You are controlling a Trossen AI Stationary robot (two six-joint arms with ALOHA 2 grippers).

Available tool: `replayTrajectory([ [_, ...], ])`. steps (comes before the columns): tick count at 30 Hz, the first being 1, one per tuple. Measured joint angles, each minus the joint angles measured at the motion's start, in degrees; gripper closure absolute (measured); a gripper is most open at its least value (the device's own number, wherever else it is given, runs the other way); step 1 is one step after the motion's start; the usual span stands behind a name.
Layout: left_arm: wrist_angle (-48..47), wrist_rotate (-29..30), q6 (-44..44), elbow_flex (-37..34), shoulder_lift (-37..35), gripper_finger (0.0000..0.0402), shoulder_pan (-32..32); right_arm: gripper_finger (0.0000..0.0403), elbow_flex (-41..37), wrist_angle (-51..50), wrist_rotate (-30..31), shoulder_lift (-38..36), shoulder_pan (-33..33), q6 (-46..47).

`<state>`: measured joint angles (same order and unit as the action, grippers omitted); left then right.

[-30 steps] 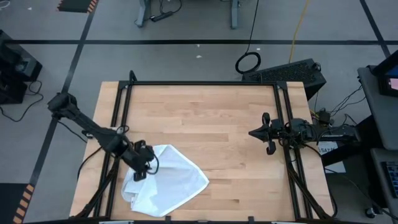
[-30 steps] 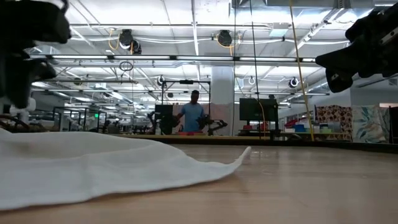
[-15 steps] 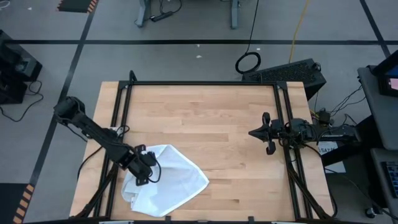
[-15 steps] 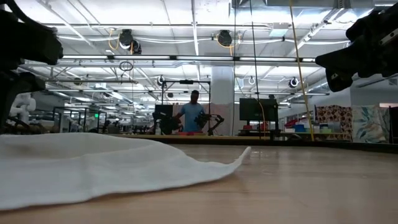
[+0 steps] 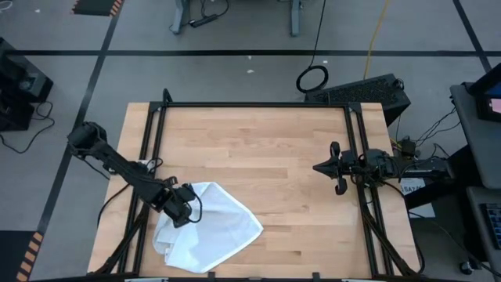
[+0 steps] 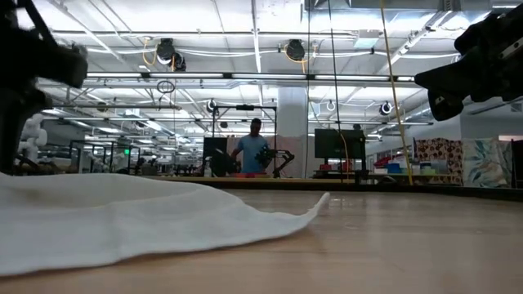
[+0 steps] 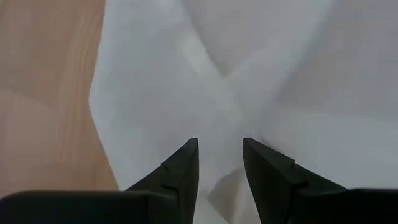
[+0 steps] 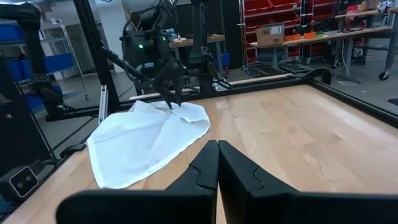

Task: Roll napkin
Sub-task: Fold the white table napkin

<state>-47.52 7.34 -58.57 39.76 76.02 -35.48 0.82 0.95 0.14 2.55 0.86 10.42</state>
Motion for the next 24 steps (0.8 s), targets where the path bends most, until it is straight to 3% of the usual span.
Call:
replayTrajectory([
  [6, 8.26, -0.89, 1.11, -1.63, 3.62, 0.0268, 0.90, 0.0403, 0.02, -0.02, 0.00, 0.00, -0.02, -1.64],
  [11, 9.76, -0.96, 2.10, -1.60, 7.06, 0.0370, 2.22, 0.0403, 0.02, -0.02, 0.01, 0.00, -0.02, -1.28],
  [13, 9.93, -0.71, 2.10, -1.41, 7.95, 0.0390, 2.74, 0.0403, 0.02, 0.00, 0.00, 0.00, -0.02, -0.89],
  [24, 5.63, 5.55, 3.89, 3.21, 6.61, 0.0398, 4.05, 0.0403, 0.02, 0.06, 0.00, 0.17, -0.01, 0.77],
])
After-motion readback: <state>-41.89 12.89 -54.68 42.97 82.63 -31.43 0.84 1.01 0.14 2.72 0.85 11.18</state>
